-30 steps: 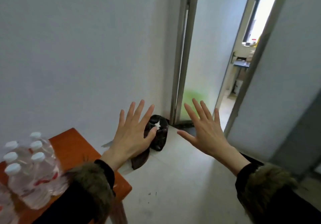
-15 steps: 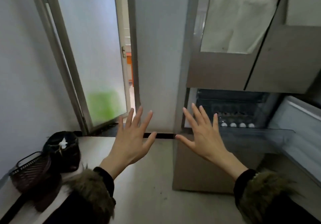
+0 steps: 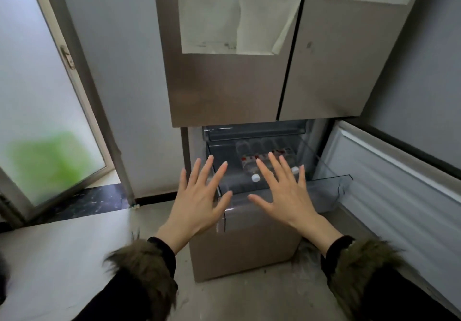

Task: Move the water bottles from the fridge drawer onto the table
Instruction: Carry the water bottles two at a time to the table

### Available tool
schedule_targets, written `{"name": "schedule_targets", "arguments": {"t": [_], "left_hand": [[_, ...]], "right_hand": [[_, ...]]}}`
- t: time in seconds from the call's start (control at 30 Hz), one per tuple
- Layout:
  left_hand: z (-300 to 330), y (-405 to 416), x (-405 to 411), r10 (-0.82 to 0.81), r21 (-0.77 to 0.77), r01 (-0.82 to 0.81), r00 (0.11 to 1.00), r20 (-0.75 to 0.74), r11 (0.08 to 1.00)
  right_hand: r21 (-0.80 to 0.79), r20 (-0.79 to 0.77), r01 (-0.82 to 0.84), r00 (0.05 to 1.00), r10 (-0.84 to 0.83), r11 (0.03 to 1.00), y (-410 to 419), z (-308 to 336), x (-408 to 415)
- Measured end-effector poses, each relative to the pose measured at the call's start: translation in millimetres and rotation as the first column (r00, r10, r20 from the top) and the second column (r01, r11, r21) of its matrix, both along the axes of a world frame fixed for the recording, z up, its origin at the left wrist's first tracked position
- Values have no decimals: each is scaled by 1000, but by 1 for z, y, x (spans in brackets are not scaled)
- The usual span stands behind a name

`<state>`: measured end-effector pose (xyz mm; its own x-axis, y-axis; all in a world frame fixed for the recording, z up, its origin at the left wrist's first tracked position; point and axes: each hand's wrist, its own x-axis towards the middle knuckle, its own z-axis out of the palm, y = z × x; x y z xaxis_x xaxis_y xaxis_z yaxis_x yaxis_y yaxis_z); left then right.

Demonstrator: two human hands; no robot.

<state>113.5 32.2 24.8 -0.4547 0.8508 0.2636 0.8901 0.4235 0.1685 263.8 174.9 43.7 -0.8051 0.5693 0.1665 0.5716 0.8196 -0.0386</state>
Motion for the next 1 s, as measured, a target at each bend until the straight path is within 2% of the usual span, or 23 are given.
{"name": "schedule_targets", "arguments": {"t": [0.33, 0.5, 0.6, 0.77, 0.9, 1.0], "left_hand": [[-42, 141, -23, -61, -146, 70, 996, 62, 987], [-71, 207, -34, 16, -229, 4, 996, 86, 973], [-85, 239, -35, 107, -284, -59, 982, 156, 957], [-126, 282, -45, 338, -400, -189, 876, 343, 897], [-148, 302, -50, 418, -362, -261, 773, 477, 895], [-161, 316, -59, 506, -447, -294, 712, 487, 845]], "right_hand": [[-105, 70, 49, 997, -41, 993, 131, -36, -17], [-199, 115, 7, 993, 16, 980, 206, -63, -40], [-251, 161, -25, 985, 67, 968, 243, -83, -52], [-424, 196, -55, 969, 151, 904, 280, -117, -77], [-605, 210, 65, 974, 80, 794, 294, -140, -99], [-689, 201, 159, 979, -25, 707, 300, -152, -112]]}}
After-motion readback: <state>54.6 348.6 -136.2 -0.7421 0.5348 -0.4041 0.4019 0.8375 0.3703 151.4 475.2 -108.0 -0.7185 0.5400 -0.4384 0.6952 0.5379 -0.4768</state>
